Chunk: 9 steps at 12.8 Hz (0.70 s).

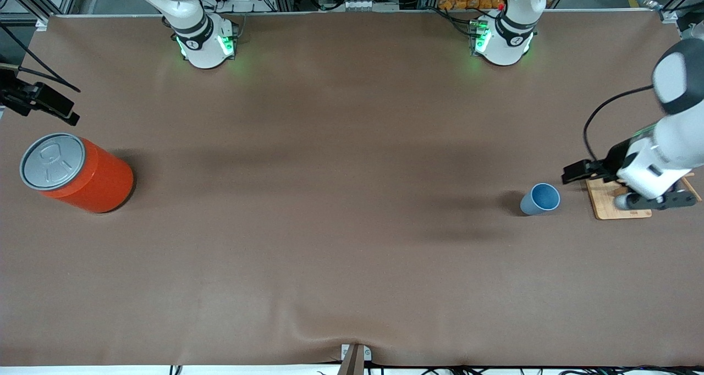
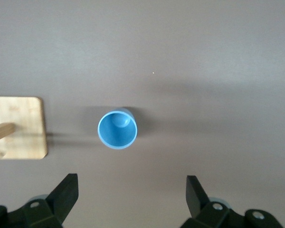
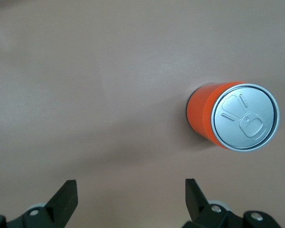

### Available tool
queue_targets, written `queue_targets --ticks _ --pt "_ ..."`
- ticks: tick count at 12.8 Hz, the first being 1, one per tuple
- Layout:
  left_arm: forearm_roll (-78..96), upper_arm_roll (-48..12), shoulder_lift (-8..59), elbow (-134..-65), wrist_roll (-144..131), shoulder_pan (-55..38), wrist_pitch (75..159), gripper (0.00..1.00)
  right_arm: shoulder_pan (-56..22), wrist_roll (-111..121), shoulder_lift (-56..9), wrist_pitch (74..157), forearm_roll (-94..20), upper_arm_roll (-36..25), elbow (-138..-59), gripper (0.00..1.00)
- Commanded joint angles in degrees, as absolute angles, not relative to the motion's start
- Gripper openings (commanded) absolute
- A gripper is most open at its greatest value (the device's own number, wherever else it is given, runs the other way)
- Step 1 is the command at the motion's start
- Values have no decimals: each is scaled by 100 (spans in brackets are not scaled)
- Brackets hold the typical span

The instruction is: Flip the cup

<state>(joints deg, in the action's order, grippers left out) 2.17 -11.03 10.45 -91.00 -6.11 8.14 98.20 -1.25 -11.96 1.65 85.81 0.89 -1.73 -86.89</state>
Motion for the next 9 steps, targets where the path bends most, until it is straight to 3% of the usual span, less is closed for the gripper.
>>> queue_targets --ticks 1,6,9 --pt "79 -1178 591 -8894 -879 800 9273 100 -88 -1178 132 8490 149 -149 -8596 100" --pt "44 -1336 -473 -9351 -905 809 9149 100 -97 -1178 141 8499 149 -149 -8587 100" --pt "44 -1459 -685 -9325 -888 809 8992 100 -97 -1178 141 8490 149 -149 -8587 100"
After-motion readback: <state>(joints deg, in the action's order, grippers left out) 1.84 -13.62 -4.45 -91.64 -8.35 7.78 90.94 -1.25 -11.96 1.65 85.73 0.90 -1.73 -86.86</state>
